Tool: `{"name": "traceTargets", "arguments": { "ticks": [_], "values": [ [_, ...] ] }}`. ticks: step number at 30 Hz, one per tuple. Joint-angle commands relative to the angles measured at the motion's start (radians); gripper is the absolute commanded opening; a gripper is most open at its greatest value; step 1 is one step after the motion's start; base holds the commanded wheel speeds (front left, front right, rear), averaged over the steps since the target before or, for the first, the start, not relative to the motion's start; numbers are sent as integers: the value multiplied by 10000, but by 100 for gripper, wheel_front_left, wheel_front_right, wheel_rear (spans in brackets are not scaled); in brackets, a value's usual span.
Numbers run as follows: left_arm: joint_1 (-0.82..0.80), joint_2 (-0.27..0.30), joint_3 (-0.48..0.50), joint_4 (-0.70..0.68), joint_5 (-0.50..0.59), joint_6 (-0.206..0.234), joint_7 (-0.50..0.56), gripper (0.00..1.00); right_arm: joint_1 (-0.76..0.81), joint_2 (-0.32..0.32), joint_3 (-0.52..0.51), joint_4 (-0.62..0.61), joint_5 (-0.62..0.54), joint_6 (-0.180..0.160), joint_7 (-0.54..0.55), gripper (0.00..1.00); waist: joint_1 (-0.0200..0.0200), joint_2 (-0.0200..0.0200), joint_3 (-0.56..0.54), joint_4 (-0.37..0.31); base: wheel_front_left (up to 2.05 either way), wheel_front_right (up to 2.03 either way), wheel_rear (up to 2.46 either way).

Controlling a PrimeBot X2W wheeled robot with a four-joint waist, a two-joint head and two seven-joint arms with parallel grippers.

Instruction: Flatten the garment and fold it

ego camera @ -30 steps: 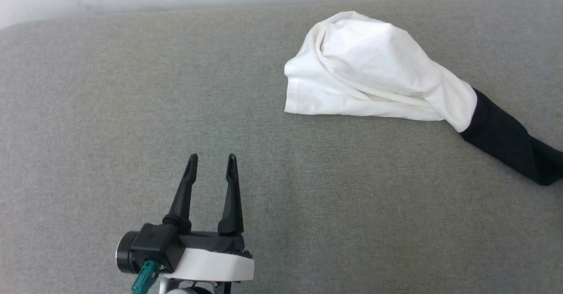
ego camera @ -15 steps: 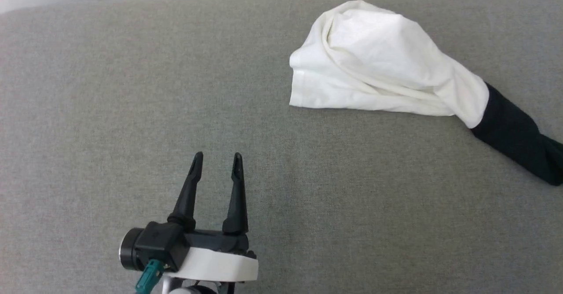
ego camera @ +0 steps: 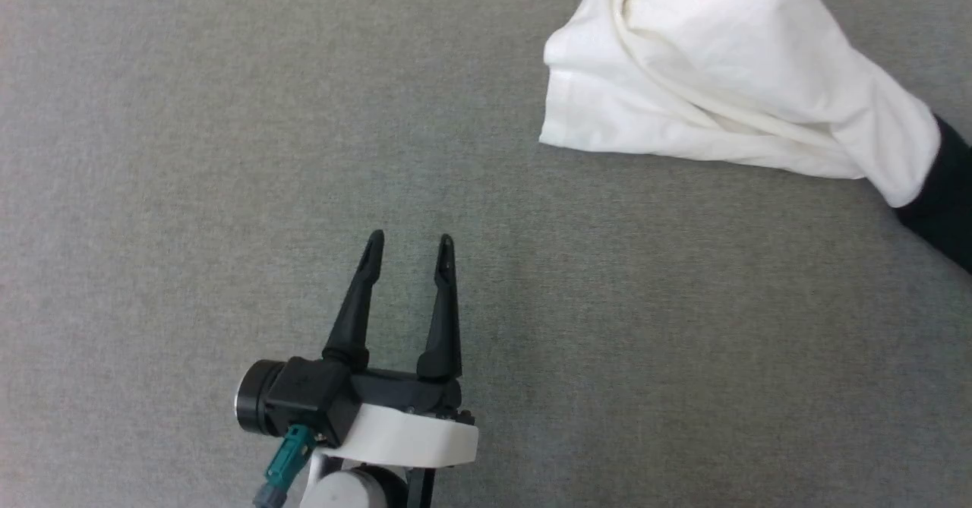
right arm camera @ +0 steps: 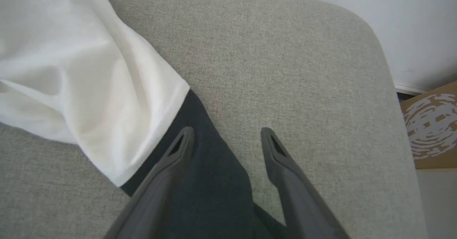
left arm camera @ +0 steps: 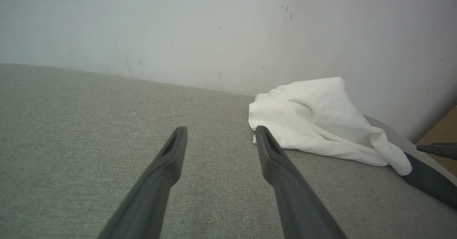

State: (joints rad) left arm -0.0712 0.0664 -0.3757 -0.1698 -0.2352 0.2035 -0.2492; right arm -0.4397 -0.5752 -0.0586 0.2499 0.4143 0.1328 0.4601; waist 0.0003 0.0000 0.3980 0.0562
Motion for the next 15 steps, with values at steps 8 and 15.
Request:
{"name": "traceTargets", "arguments": {
  "ticks": [8, 15],
  "values": [
    [-431, -85, -327, 193, 88, 82, -108, 100, -924, -270, 1095, 1321, 406, -21, 200, 25, -3, 0, 544, 581, 0, 0, 0],
    [-396, -97, -284, 298, 25, 131, -119, 100, -951, -557, 1380, 1670, 843, -21, 467, 0, -3, 0, 370, 608, 0, 0, 0]
  ]
}}
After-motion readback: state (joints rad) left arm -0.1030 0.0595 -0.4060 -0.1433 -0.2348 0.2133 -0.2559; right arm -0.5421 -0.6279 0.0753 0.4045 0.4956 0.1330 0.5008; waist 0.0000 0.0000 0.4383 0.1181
